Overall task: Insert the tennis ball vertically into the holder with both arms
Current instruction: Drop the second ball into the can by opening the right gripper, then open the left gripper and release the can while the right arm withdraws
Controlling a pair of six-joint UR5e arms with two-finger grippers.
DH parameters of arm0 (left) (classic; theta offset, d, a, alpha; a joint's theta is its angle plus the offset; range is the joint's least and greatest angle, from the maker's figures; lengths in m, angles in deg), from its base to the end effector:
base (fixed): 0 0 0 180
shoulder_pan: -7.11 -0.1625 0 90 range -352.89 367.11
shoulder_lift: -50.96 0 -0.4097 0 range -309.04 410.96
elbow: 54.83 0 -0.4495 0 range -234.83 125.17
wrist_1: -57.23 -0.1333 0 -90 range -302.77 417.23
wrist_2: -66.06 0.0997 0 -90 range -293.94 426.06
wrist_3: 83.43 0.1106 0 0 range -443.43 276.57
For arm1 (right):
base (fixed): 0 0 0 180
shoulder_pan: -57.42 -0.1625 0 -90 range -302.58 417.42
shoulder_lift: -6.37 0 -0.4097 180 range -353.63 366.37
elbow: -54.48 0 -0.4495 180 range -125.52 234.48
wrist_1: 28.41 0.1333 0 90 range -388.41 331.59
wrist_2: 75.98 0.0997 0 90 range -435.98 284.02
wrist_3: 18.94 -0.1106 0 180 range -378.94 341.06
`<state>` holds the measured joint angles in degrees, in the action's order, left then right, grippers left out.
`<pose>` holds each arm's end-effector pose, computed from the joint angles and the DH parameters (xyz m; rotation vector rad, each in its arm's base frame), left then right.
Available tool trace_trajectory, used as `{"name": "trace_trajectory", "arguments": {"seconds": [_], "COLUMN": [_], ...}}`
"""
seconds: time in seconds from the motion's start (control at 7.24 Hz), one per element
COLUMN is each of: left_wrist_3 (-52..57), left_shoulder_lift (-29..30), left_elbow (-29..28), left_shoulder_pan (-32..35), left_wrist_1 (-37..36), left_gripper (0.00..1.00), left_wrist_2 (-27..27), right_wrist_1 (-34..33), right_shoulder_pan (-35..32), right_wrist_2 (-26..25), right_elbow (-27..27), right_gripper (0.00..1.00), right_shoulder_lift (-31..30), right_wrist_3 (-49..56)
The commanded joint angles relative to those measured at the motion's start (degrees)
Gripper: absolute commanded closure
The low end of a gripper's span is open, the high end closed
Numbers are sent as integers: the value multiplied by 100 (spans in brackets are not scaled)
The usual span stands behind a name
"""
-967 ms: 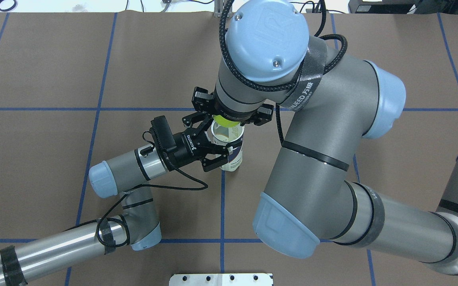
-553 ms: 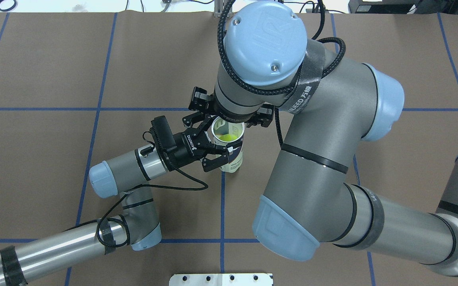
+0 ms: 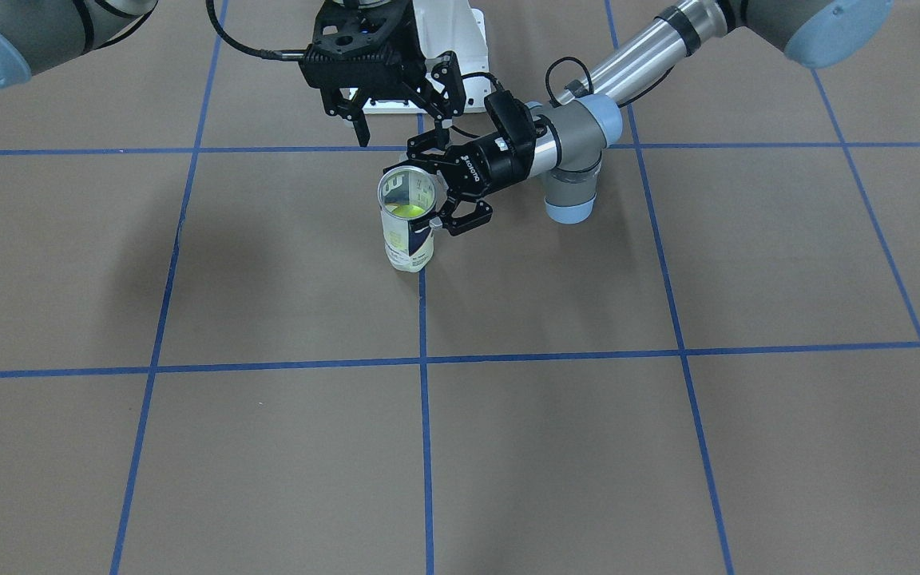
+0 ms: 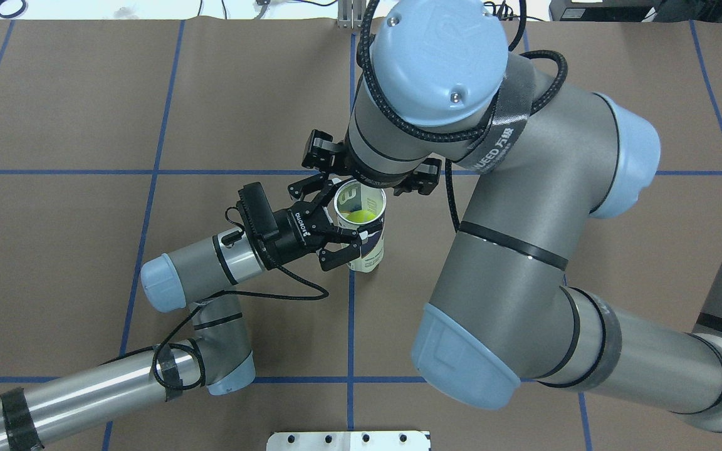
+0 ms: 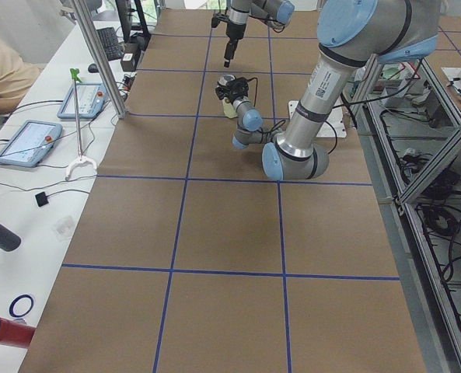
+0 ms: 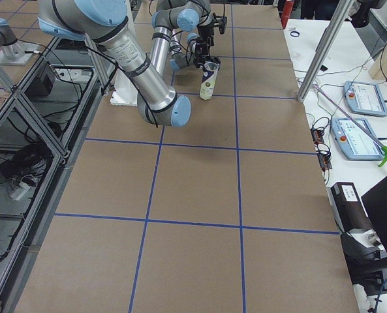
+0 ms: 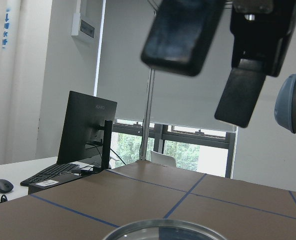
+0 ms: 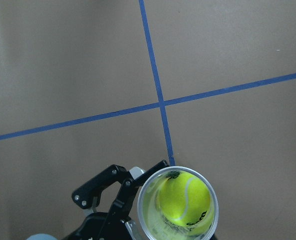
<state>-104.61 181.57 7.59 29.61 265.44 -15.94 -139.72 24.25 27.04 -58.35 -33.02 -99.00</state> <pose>0.6094 -0.4134 0.2250 1.6920 1.5518 0.2615 -0.4354 -0.4141 -0.0209 0.1366 -0.9228 0.2724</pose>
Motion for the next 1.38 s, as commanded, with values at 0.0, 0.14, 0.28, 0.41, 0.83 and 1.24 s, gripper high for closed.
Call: {"name": "trace_trajectory", "arguments": {"seconds": [0.0,0.14,0.28,0.41,0.83,1.24], "left_wrist_3": [0,-9,-9,-9,-35,-53], "left_shoulder_lift": [9,9,9,0,9,26], "left_elbow": [25,25,33,34,270,578], "left_shoulder_pan": [0,0,-9,0,0,9], "left_wrist_1": [0,0,0,0,0,-17], "left_gripper": [11,1,1,1,1,1], "left_wrist_2": [0,0,0,0,0,0], "right_wrist_1": [-75,-75,-75,-75,-66,-40], "right_shoulder_pan": [-356,-444,-550,-603,-709,-1313], "right_wrist_2": [191,244,331,358,367,998], "right_elbow": [-81,-177,-187,-187,-187,-196], "right_gripper": [1,1,1,1,1,1], "right_shoulder_lift": [-137,-260,-288,-288,-332,-647], "right_wrist_3": [340,481,570,597,702,1437]}}
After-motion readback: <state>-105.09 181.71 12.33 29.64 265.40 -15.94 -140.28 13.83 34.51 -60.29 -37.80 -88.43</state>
